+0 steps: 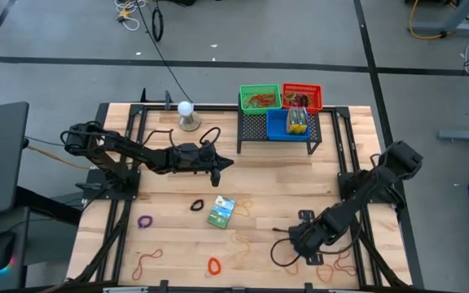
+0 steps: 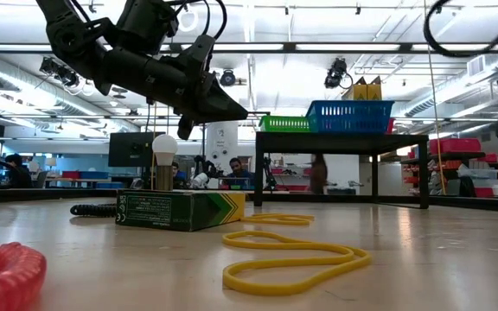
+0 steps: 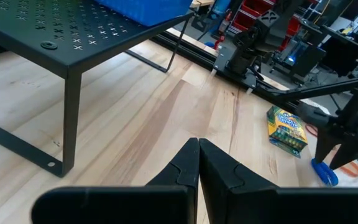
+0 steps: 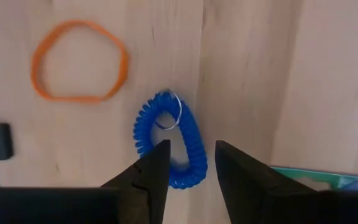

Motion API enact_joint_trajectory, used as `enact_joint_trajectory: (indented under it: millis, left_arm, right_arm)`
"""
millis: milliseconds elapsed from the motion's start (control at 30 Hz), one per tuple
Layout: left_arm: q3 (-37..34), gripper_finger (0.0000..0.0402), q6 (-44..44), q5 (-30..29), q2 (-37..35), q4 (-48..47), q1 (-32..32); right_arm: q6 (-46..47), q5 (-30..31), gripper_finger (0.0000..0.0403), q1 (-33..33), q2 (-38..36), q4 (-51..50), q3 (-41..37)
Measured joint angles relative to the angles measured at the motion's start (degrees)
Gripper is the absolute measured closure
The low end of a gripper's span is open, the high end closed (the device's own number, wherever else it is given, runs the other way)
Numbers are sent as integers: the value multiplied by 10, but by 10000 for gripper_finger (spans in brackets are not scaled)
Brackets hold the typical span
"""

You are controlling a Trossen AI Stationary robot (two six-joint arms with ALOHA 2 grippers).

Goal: Pick & Place Office Desk Supplies
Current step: Put the blue spiral keychain into the red bin

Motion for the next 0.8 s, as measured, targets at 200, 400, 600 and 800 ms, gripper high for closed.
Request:
enact_joint_trajectory:
  millis: [200,400,600,800]
  left_arm:
    - [0,389,-6,0,0,-2,0]
    - [0,389,-12,2,0,-2,0]
    - [0,389,-18,2,0,-4,0]
    - [0,389,-18,2,0,-4,0]
  right_arm:
    - [-23,0,266,1,27,7,0]
    - [-63,-1,266,1,43,17,2]
    - [-80,0,293,0,44,16,1]
    - [-74,4,341,0,44,10,1]
